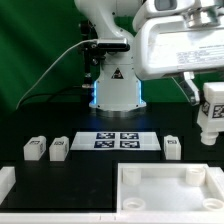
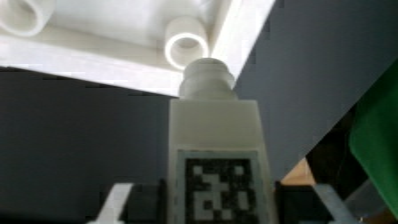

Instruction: Assemble one leg

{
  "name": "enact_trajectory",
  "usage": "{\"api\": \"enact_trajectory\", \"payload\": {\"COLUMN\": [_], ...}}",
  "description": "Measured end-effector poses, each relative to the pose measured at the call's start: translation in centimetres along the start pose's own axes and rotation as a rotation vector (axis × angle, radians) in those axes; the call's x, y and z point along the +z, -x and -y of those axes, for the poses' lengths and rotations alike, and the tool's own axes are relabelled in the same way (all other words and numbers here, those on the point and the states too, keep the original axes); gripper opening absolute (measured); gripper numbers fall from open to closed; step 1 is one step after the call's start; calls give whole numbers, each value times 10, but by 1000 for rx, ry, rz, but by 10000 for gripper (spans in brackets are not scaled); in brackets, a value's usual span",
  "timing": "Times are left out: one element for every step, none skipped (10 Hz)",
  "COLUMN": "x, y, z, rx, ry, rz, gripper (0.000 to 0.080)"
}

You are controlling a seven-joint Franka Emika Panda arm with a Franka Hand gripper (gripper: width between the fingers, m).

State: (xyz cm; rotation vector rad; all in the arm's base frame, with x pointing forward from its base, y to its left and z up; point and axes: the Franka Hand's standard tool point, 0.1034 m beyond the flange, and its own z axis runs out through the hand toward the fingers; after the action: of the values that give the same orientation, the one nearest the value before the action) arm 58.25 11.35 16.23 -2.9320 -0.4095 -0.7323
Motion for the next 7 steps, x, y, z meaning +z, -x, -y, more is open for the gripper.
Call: {"api": "enact_trajectory", "payload": {"x": [3, 13, 25, 37, 49, 58, 69], "y": [-5, -22, -42, -55, -48, -38, -28], "z": [-6, -24, -38, -41, -32, -26, -20], "rx": [-21, -38, -28, -13, -14, -15, -14], "ry": [3, 8, -1, -12, -28, -41, -50], "rz": [-4, -18, -18, -25, -10, 9, 20], "gripper": [291, 291, 291, 291, 291, 291, 291]}}
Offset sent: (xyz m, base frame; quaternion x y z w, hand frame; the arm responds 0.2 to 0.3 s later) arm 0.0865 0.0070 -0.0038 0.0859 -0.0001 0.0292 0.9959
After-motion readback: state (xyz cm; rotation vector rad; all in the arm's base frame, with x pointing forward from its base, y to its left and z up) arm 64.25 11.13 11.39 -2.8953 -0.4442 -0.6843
